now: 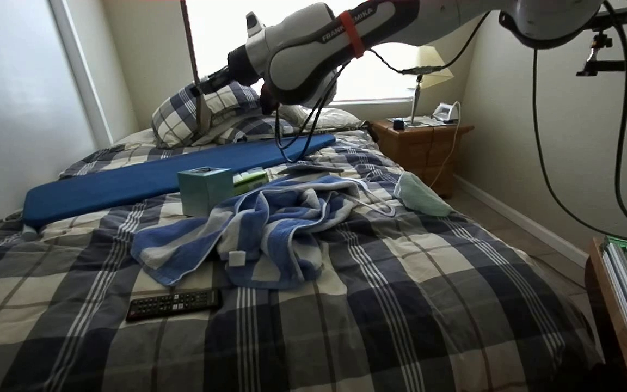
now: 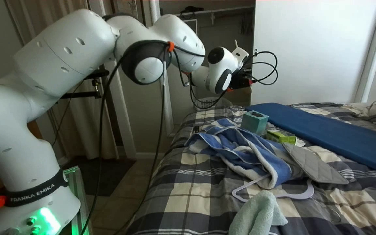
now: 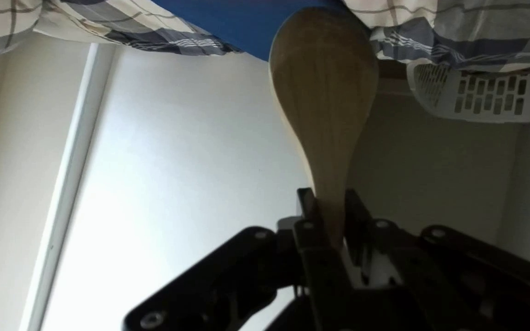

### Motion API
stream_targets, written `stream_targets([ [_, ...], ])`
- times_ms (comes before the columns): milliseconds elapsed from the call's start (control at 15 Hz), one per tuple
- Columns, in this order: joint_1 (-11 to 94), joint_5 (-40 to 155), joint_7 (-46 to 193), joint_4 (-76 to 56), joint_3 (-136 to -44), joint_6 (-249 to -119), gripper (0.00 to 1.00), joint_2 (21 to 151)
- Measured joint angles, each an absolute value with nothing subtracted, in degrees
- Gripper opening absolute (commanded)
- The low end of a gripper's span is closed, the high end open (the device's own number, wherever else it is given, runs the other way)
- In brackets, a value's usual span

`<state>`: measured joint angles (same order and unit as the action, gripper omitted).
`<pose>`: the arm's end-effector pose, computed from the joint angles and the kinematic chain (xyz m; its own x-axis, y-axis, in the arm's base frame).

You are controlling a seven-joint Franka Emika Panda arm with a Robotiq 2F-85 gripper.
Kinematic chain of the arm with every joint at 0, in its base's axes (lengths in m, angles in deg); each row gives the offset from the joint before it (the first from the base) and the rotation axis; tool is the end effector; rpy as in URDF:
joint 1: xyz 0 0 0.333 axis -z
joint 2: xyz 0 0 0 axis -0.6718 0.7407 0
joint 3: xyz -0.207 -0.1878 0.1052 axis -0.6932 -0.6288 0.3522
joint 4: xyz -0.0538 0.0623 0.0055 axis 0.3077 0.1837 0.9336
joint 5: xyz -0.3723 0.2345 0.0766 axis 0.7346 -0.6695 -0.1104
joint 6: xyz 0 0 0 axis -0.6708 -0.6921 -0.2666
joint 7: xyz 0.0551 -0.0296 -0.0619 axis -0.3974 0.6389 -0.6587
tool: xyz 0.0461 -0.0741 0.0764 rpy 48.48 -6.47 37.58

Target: Put the wooden spoon in the blue box.

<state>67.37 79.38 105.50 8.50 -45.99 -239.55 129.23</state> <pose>0.8277 0.0406 0.3026 0.2511 0.3319 0.9093 0.3753 -0.8993 0.2246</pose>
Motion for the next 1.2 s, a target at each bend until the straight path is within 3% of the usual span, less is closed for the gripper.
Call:
stream_targets([
  [933,56.9,72.3,105.4,41.9,-39.0,-236.4,0.04,153.3],
  [1200,54.9,65.7,104.8,45.9,-41.7,-236.0,0.04,154.7],
])
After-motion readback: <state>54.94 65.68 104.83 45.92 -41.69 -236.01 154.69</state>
